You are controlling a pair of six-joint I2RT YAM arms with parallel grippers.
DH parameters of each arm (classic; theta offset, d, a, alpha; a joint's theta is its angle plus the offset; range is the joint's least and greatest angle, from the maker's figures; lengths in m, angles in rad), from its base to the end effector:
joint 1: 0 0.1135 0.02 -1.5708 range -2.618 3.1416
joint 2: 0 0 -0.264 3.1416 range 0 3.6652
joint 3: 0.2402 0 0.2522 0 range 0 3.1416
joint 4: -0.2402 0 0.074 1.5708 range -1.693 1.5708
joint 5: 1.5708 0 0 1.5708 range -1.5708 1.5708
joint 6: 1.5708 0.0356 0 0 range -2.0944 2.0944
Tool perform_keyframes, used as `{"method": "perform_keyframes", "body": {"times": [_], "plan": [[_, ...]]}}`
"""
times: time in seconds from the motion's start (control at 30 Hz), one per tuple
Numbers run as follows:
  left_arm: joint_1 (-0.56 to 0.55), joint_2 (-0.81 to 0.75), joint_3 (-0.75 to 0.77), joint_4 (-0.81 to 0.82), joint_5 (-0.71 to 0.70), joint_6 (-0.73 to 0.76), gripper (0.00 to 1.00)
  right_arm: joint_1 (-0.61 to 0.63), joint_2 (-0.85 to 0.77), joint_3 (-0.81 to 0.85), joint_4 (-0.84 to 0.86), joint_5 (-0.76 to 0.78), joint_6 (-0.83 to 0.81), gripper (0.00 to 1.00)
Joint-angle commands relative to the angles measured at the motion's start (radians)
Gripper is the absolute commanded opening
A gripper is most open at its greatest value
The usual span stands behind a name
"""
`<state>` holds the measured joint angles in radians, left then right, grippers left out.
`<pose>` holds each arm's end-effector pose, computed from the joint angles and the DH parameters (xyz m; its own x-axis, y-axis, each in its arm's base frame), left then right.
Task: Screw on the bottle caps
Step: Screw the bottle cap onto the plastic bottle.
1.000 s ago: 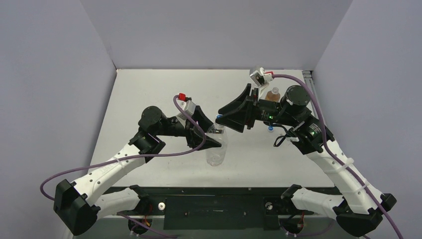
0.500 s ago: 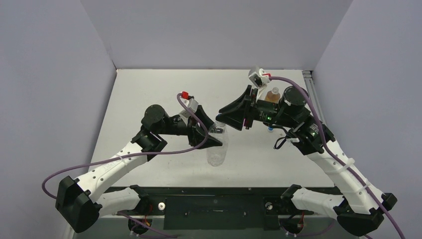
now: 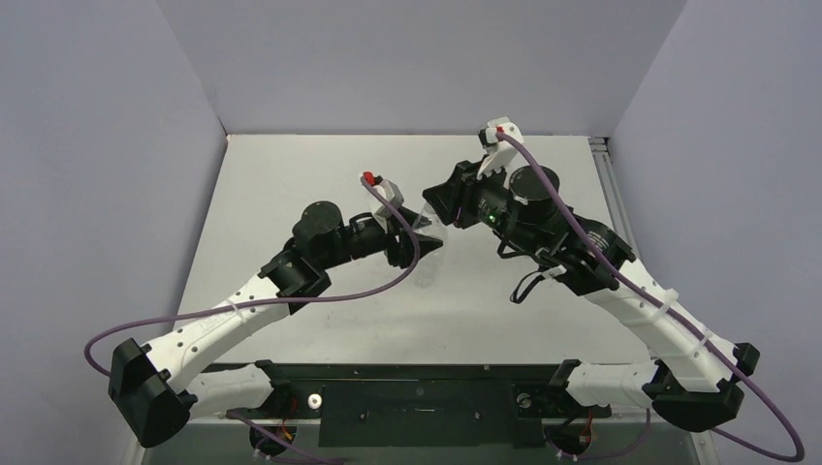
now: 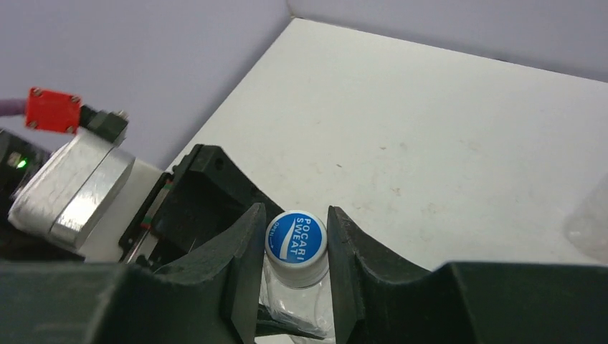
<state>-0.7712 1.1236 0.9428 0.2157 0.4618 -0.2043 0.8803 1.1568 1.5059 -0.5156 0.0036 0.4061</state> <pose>0.1778 -0.1950 0.3702 -0.1669 -0.0911 -0.9818 0.9288 0.3198 -0.1875 0.1476 0.1784 0.4772 -0.4006 0.1353 -0.9062 -0.6644 0.6381 0.3890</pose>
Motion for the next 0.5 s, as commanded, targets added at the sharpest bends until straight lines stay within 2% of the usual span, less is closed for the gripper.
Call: {"method": "perform_keyframes", "body": {"times": [0.0, 0.13, 0.3, 0.33, 0.4, 0.43, 0.47], "plan": [[-0.035, 0.024, 0.092, 0.000, -0.369, 0.105, 0.00, 0.081, 0.066, 0.073, -0.167, 0.353, 0.085, 0.00], [-0.057, 0.057, 0.112, -0.003, -0.432, 0.131, 0.00, 0.134, 0.116, 0.128, -0.200, 0.492, 0.107, 0.00], [-0.067, 0.064, 0.105, -0.001, -0.449, 0.142, 0.00, 0.170, 0.152, 0.192, -0.222, 0.556, 0.115, 0.02], [-0.067, 0.061, 0.104, -0.003, -0.447, 0.142, 0.00, 0.172, 0.154, 0.196, -0.224, 0.560, 0.115, 0.05], [-0.067, 0.055, 0.099, -0.013, -0.431, 0.146, 0.00, 0.172, 0.147, 0.202, -0.221, 0.560, 0.110, 0.19], [-0.067, 0.051, 0.095, -0.016, -0.422, 0.149, 0.00, 0.171, 0.143, 0.203, -0.213, 0.548, 0.104, 0.35], [-0.065, 0.047, 0.093, -0.025, -0.414, 0.151, 0.00, 0.170, 0.133, 0.203, -0.210, 0.545, 0.101, 0.43]]}}
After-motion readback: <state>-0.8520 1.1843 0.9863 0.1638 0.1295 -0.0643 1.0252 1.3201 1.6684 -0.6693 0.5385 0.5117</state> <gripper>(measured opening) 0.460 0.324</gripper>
